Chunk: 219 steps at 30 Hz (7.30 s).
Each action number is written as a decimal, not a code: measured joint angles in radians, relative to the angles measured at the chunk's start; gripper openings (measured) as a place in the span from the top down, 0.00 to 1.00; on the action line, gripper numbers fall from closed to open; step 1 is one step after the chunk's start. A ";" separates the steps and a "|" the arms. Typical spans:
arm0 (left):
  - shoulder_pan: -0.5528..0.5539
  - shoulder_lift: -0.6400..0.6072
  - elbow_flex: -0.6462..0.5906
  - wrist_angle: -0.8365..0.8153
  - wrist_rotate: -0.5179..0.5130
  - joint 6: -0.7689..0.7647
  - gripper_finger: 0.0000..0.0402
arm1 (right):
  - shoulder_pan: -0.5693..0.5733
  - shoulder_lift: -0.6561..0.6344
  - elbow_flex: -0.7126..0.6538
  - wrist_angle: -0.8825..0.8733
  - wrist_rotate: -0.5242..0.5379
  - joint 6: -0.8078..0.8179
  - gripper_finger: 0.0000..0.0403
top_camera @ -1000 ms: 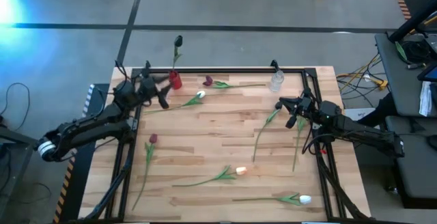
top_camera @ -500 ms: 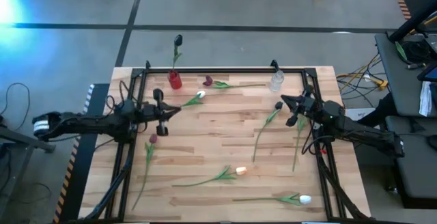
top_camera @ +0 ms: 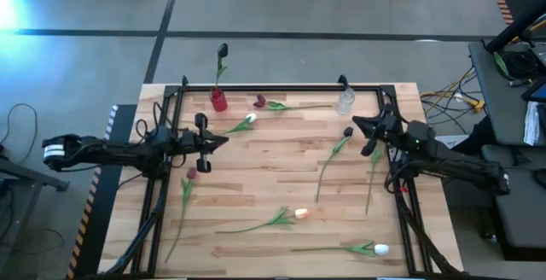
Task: Sort flowers into vase by color
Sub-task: Put the top light pink flower into the transparent vase, then put the top red flower into the red vase
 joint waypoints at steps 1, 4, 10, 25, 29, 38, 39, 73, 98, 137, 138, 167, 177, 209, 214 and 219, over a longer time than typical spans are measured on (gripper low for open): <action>0.000 0.008 0.000 0.006 0.000 0.000 1.00 | 0.000 0.034 0.031 -0.046 0.024 0.012 0.98; 0.000 0.030 0.000 0.039 -0.001 -0.004 1.00 | 0.000 0.148 0.122 -0.174 0.093 0.089 0.98; 0.000 0.065 0.001 0.097 -0.001 -0.026 1.00 | 0.016 0.382 0.297 -0.493 0.127 0.316 0.98; 0.000 0.094 0.001 0.108 -0.001 -0.039 1.00 | 0.074 0.627 0.377 -0.916 0.181 0.830 0.98; 0.000 0.095 0.001 0.113 -0.001 -0.052 1.00 | 0.071 0.669 0.376 -0.953 0.208 0.894 0.96; 0.000 0.096 0.001 0.112 -0.001 -0.064 1.00 | 0.041 0.830 0.376 -1.014 0.183 1.010 0.80; 0.000 0.096 0.001 0.112 -0.001 -0.064 1.00 | 0.029 0.850 0.376 -1.026 0.178 1.031 0.79; 0.000 0.200 0.002 0.168 -0.001 -0.105 1.00 | -0.143 0.978 0.277 -0.907 0.106 1.079 0.81; 0.000 0.225 0.002 0.212 -0.001 -0.105 1.00 | 0.018 0.809 0.575 -0.851 0.478 0.865 0.97; 0.002 0.225 0.002 0.193 -0.054 -0.074 1.00 | -0.217 0.736 0.659 0.404 0.665 -0.197 0.97; 0.001 0.225 0.002 0.192 -0.054 -0.074 1.00 | -0.223 0.737 0.655 0.412 0.662 -0.197 0.97; 0.000 0.226 0.002 0.171 -0.052 -0.074 1.00 | -0.256 0.801 0.574 0.562 0.648 -0.164 0.97; 0.000 0.225 0.002 0.169 -0.052 -0.075 1.00 | -0.256 0.801 0.395 0.743 0.640 -0.131 0.97; 0.000 0.226 0.002 0.168 -0.052 -0.078 1.00 | -0.256 0.801 0.251 0.790 0.613 -0.160 0.72; 0.001 0.226 0.002 0.164 -0.052 -0.079 1.00 | -0.256 0.801 0.282 0.700 0.614 -0.152 0.64; 0.000 0.225 0.002 0.162 -0.052 -0.079 1.00 | -0.256 0.801 0.313 0.611 0.614 -0.133 0.60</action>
